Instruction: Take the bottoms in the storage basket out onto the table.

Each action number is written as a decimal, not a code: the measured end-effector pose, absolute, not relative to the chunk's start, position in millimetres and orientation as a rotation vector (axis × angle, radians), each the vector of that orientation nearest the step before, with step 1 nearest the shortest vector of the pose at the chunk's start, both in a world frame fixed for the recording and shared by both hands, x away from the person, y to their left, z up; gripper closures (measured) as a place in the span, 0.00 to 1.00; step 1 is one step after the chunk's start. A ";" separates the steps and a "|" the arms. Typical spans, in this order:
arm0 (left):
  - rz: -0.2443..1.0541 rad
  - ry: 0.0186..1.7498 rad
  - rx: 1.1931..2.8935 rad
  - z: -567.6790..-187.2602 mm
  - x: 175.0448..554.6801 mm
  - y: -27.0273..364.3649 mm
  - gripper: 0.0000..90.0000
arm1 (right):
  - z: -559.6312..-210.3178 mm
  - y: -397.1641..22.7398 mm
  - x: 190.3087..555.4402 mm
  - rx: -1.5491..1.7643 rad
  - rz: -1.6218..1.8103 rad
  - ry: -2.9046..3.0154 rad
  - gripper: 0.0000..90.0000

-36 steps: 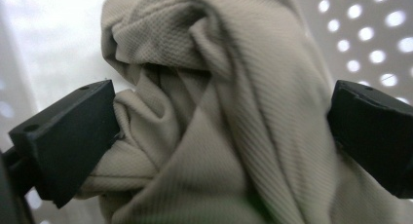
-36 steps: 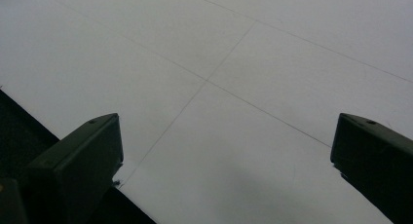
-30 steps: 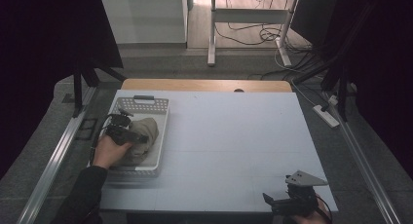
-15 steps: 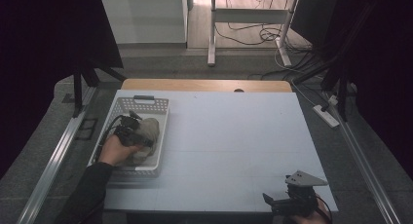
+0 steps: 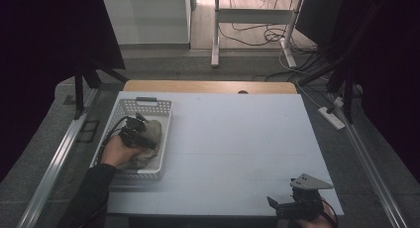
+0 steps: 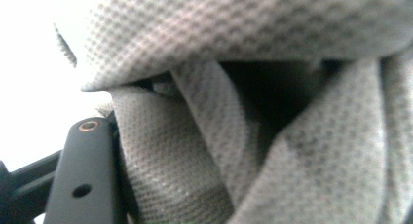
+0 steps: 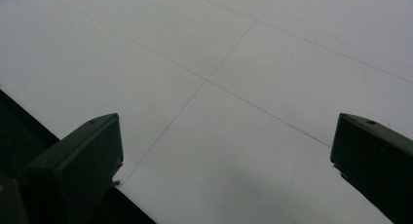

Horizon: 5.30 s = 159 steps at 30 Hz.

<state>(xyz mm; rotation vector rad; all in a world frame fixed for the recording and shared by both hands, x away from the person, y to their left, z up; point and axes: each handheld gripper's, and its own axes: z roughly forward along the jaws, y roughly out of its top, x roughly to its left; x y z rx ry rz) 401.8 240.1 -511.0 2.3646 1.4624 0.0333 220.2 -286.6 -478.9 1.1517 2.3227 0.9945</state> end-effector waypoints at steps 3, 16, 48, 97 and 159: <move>0.024 1.449 2.357 -510.3 401.6 242.2 0.43 | -478.9 -286.6 220.2 1.153 0.996 2.322 0.00; -0.016 1.450 2.341 -498.7 401.5 245.7 0.58 | -478.7 -287.1 220.3 1.154 0.996 2.320 0.00; 0.154 1.277 2.158 -418.4 380.4 263.1 0.58 | -478.7 -287.1 220.8 1.160 0.995 2.322 0.00; 0.115 0.953 2.234 -381.5 388.4 144.3 0.58 | -478.7 -287.5 220.3 1.149 1.004 2.324 0.00; 0.024 0.877 2.363 -448.8 423.3 9.1 0.56 | -478.4 -289.3 219.5 1.136 1.028 2.328 0.00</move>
